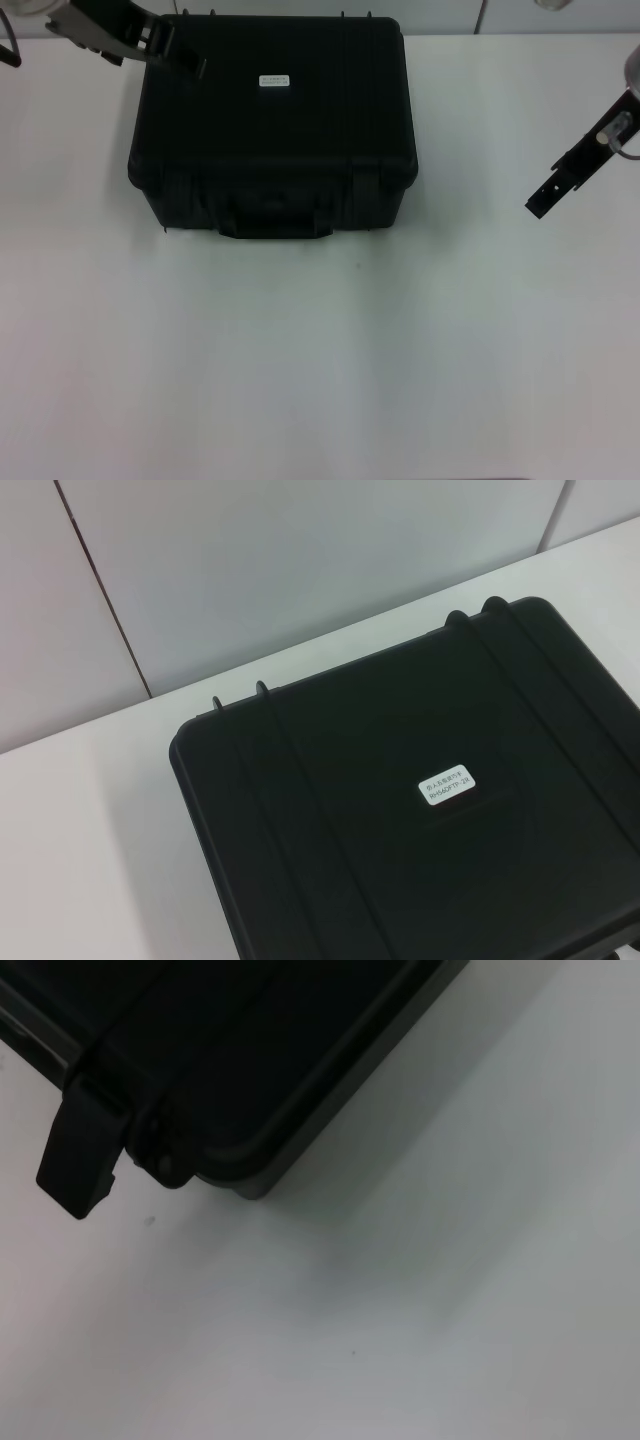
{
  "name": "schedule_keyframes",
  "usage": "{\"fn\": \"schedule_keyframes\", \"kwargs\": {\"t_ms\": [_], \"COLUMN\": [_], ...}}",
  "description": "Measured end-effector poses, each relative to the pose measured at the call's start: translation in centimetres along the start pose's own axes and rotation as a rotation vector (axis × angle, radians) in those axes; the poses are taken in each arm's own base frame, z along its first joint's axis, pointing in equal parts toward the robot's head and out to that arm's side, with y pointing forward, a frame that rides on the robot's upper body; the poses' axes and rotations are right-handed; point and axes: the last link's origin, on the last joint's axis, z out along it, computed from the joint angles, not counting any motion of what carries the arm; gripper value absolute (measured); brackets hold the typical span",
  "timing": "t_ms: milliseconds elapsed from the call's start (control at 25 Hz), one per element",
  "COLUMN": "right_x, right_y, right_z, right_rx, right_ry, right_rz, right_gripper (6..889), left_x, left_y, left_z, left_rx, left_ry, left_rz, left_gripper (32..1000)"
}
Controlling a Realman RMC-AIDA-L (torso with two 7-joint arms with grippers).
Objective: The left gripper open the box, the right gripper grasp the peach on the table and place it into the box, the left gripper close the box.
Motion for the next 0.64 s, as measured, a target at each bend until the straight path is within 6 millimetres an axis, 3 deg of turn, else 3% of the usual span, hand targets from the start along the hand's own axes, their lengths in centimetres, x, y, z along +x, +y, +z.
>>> {"fn": "schedule_keyframes", "kwargs": {"t_ms": [640], "right_x": [0.01], "right_y": [0.02], "right_z": [0.03], "right_rx": [0.001], "right_ry": [0.002], "right_rz": [0.001], "right_gripper": [852], "left_x": [-0.03], "left_y": [0.04], "left_z": [0.05], "left_rx": [-0.002], "left_ry": [-0.002], "left_rz": [0.001], "left_gripper": [852]}}
